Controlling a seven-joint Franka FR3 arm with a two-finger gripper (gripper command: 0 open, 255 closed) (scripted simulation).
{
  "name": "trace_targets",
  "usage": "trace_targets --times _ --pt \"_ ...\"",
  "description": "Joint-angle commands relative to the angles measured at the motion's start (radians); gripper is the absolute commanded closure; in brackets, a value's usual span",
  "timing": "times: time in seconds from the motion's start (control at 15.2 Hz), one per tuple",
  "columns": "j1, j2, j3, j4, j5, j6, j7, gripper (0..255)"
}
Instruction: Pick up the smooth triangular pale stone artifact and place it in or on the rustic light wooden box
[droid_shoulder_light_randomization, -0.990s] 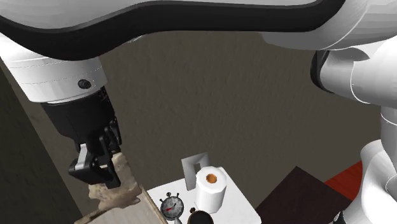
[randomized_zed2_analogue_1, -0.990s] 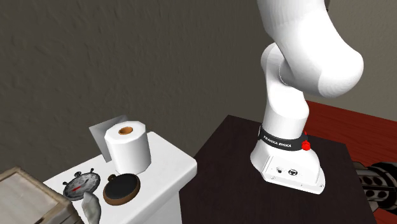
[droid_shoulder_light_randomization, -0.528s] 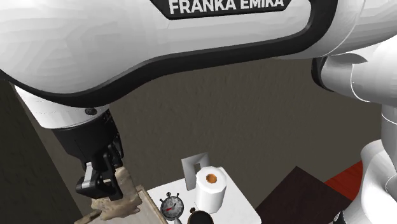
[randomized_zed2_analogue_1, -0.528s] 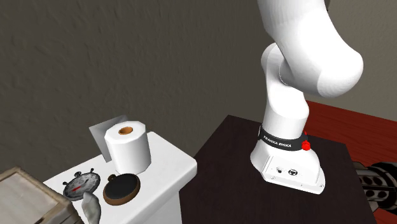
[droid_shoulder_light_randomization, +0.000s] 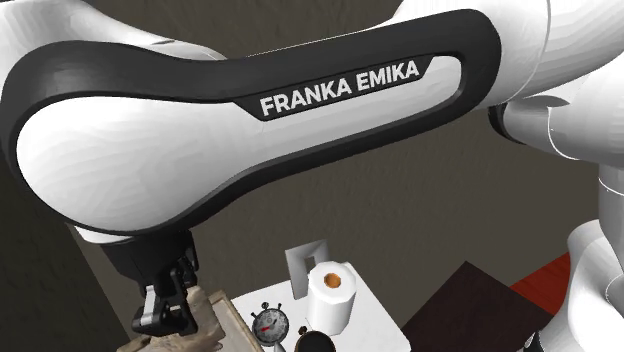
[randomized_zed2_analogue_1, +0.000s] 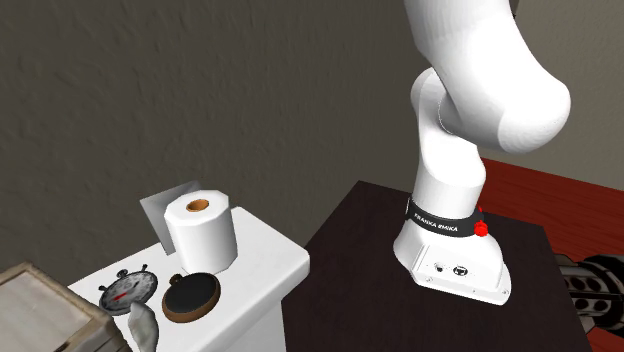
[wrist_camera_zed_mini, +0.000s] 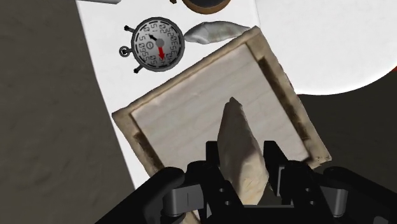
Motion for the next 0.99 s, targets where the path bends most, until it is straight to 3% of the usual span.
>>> trace_targets --times 0.0,0.59,0.66,0.92 --pt "-0.003 0.000 -0.001 -0.024 -0.001 0.025 0.000 255" --pt "-0.004 0.004 -0.002 -0.045 -0.002 0.050 0.001 255" --pt "-0.004 0.004 -0.002 -0.045 -0.002 0.050 0.001 0" --pt "-0.004 0.004 -0.002 -0.045 -0.002 0.050 0.001 0"
